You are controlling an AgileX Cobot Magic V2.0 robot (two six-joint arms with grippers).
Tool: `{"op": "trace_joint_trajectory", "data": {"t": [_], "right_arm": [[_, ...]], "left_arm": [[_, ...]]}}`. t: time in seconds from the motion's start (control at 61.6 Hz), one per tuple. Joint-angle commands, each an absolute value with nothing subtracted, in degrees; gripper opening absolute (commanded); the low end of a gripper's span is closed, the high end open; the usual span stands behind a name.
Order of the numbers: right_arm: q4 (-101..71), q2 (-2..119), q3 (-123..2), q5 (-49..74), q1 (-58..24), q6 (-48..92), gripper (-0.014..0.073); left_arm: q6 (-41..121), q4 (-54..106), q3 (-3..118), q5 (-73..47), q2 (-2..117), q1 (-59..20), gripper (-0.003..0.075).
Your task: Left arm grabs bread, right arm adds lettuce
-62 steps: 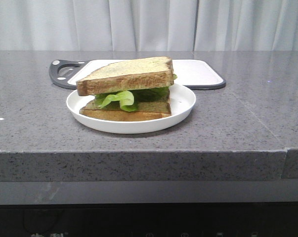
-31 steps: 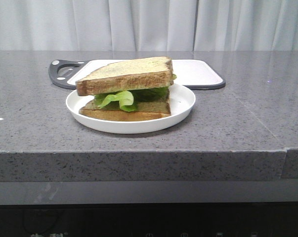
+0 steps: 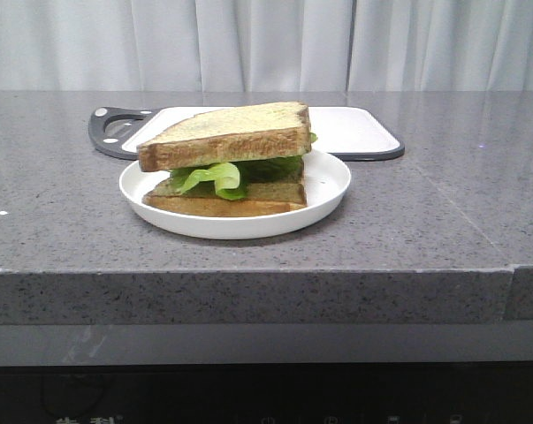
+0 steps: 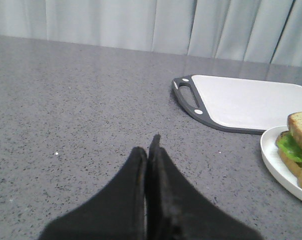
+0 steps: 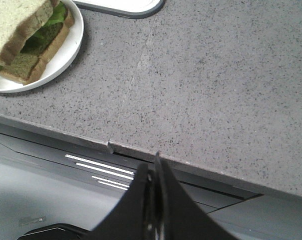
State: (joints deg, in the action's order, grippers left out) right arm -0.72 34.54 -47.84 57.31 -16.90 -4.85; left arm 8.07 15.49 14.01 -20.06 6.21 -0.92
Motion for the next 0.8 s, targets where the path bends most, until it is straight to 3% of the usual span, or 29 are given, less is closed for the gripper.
{"op": "trace_joint_trajectory", "data": {"t": [0.0, 0.26, 0.552, 0.779], "right_arm": [[0.0, 34.6, -49.3, 54.1, -16.6, -4.7, -0.0118], [0.0, 34.6, -49.3, 54.1, -16.6, -4.7, -0.0118], [0.0, 34.6, -49.3, 54.2, -16.6, -4.7, -0.0118], [0.0, 34.6, -49.3, 54.1, -16.6, -4.7, -0.0118]], "left_arm": [[7.6, 17.4, 12.8, -13.0, 3.5, -0.5, -0.0020], [-4.4, 4.8, 6.8, -7.5, -1.5, -2.0, -0.0020], [-4.6, 3.9, -0.7, 4.7, -1.3, -2.1, -0.0020], [-4.5, 2.4, -0.6, 3.5, -1.3, -2.0, -0.0020]]}}
